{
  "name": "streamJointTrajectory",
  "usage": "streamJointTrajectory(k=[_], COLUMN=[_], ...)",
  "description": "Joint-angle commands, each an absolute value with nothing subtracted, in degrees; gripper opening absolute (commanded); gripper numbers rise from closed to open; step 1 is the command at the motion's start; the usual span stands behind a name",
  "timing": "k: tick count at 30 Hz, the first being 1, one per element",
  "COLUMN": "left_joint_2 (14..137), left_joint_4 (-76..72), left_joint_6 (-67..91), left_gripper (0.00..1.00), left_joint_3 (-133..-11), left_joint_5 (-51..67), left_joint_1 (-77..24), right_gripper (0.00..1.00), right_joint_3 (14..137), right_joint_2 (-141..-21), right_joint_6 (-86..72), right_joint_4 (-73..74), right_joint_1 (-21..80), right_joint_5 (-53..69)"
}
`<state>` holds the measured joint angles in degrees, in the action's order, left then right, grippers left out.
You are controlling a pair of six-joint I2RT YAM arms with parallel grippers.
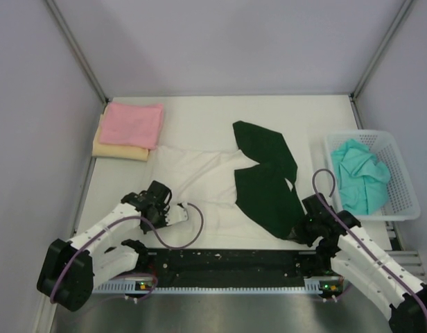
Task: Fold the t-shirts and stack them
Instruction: Fold the flattened tshirt in 1/3 of the way, then grap the side of the flattened tshirt furthest away from the robot with both arms
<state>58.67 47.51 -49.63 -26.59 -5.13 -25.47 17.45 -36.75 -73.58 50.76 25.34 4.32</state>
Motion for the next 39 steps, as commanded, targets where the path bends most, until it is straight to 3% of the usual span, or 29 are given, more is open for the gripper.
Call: streamJointTrajectory(k=[1,6,10,12,13,14,16,21,25,28,33,36,39], left_joint_2=[56.7,57.0,58.0,58.3,58.4,58.7,58.9,61.3,68.1,76.5,91.3,100.2,108.6], left_joint_4=[58.0,68.6,74.6,75.4,76.0,76.5,78.4,74.7,63.4,58.9,60.0,60.4,58.9], left_joint_6=[-49.2,-51.7,-52.6,-52.7,-53.1,-53.5,-55.0,-54.6,-52.7,-51.6,-54.0,-55.2,-55.3], left_gripper=[0.00,0.00,0.01,0.23,0.33,0.38,0.41,0.50,0.58,0.58,0.59,0.61,0.61], left_joint_3=[-30.0,-36.2,-40.5,-41.0,-41.1,-41.3,-42.6,-52.6,-63.2,-71.9,-85.7,-91.8,-96.5], left_joint_5=[-1.0,-0.5,4.9,4.3,4.0,3.7,3.9,0.6,-3.3,-1.7,4.5,4.5,3.4], left_joint_1=[-25.2,-25.3,-25.7,-25.8,-25.8,-25.9,-25.8,-25.3,-22.0,-18.4,-14.1,-13.4,-12.8], right_gripper=[0.00,0.00,0.00,0.00,0.13,0.32,0.50,0.57,0.66,0.81,0.85,0.84,0.80], right_joint_3=[24.2,35.1,37.3,37.9,38.1,38.6,41.6,53.2,61.2,66.7,75.7,80.3,89.5], right_joint_2=[-36.7,-34.0,-32.3,-32.3,-32.4,-32.6,-33.1,-37.7,-46.6,-56.7,-74.7,-86.4,-100.2], right_joint_6=[-73.9,-73.7,-71.7,-71.0,-70.5,-70.0,-67.8,-55.5,-41.9,-31.6,-22.2,-19.3,-14.7], right_joint_4=[59.6,76.1,79.7,80.2,80.2,80.5,81.4,75.1,62.7,55.3,43.6,37.5,38.7], right_joint_1=[24.8,24.8,24.7,24.7,24.7,24.7,24.7,24.8,24.7,24.4,18.2,11.6,10.3], right_joint_5=[5.5,0.6,0.6,0.8,1.1,1.1,0.3,-2.8,-0.2,-3.0,-4.1,2.8,2.1])
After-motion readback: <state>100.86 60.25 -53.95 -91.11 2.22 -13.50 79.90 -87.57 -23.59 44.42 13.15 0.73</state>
